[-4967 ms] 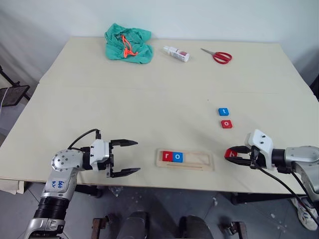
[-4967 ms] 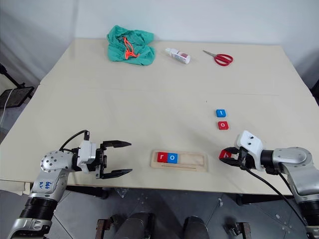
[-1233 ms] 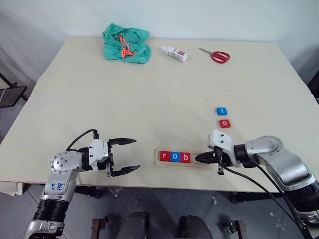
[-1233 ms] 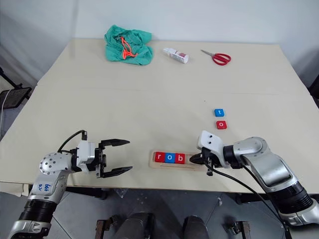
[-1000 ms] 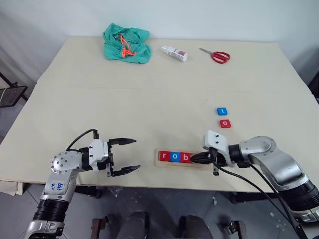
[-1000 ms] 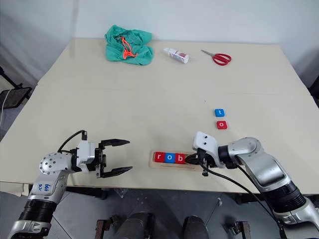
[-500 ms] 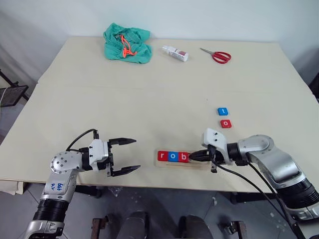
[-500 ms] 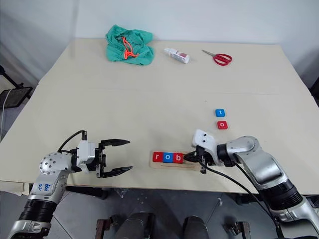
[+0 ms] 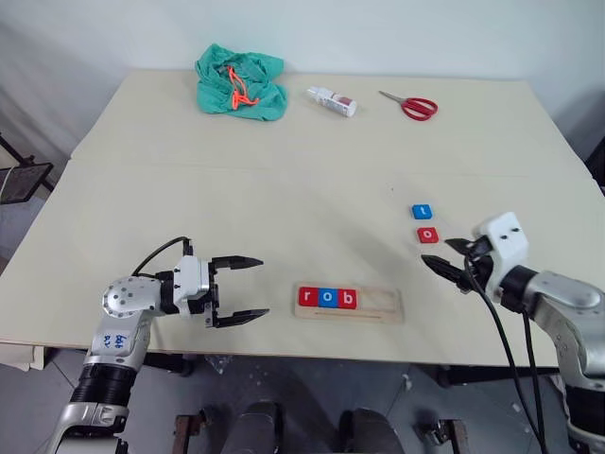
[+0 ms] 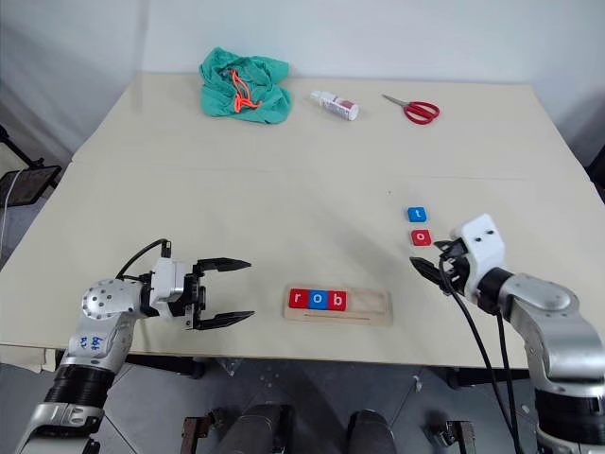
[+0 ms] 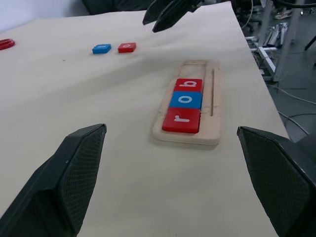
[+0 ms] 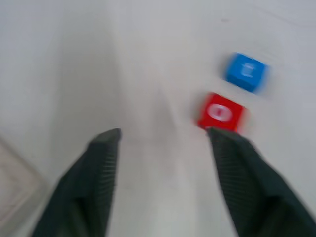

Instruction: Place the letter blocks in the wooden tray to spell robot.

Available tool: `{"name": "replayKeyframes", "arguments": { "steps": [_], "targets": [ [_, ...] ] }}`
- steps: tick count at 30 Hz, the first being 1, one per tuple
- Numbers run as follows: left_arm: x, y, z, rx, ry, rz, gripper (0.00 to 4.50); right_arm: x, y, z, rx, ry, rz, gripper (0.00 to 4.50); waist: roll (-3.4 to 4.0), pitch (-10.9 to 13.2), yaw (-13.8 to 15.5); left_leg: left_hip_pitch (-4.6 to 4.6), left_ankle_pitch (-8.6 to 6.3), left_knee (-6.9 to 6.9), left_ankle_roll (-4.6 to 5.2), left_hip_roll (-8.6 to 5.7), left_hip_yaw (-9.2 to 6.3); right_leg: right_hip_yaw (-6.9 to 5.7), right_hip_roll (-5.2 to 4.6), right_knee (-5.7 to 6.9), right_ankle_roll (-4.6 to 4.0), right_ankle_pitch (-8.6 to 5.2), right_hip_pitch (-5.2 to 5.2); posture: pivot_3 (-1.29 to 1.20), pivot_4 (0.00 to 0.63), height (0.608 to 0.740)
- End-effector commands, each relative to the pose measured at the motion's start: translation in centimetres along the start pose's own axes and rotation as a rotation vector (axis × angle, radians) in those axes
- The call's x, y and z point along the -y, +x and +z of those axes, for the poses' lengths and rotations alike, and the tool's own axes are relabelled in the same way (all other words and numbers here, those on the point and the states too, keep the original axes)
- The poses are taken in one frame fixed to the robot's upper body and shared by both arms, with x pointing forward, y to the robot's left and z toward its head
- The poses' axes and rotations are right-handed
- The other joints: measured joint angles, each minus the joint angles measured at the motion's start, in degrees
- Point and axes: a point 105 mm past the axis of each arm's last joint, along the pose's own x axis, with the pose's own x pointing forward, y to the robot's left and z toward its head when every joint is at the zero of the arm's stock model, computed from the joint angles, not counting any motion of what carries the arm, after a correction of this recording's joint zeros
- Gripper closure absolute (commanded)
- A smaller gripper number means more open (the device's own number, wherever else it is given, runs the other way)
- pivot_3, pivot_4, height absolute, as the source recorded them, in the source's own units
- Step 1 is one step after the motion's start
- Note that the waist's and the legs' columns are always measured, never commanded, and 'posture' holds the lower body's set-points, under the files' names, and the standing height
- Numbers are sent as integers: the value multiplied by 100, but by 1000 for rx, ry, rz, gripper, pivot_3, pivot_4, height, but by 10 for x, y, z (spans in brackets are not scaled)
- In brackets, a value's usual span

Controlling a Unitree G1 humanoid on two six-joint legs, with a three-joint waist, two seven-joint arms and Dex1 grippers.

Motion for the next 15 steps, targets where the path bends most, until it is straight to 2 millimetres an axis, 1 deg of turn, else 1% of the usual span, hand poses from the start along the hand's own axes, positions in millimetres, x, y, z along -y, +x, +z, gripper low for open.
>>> {"name": "replayKeyframes", "arguments": {
  "steps": [1,3,6,8,15],
  "targets": [
    [-2,1,4,17,28,-11,0,2,-17,4,52,-2,-72,34,0,0,6,0,0,-2,0,-2,0,1,-1,0,0,0,0,0,150,740],
    [-2,1,5,19,28,-15,0,0,-24,-1,56,21,-91,34,0,0,7,0,0,-3,0,-2,-2,1,-1,0,0,0,0,0,150,740],
    [-2,0,4,19,28,-21,0,-9,-33,-8,49,43,-70,34,0,0,8,1,0,-1,0,-3,-1,2,-1,0,0,0,1,0,150,740],
    [-3,0,4,20,26,-23,0,-12,-37,-12,46,62,-71,34,0,0,8,2,0,-1,0,-3,0,4,-1,0,0,0,1,0,150,740],
    [-3,-1,4,21,24,-27,0,-9,-48,-18,63,78,-116,34,0,0,5,6,0,-2,0,-2,1,7,0,2,0,0,2,0,150,740]
  ]
}}
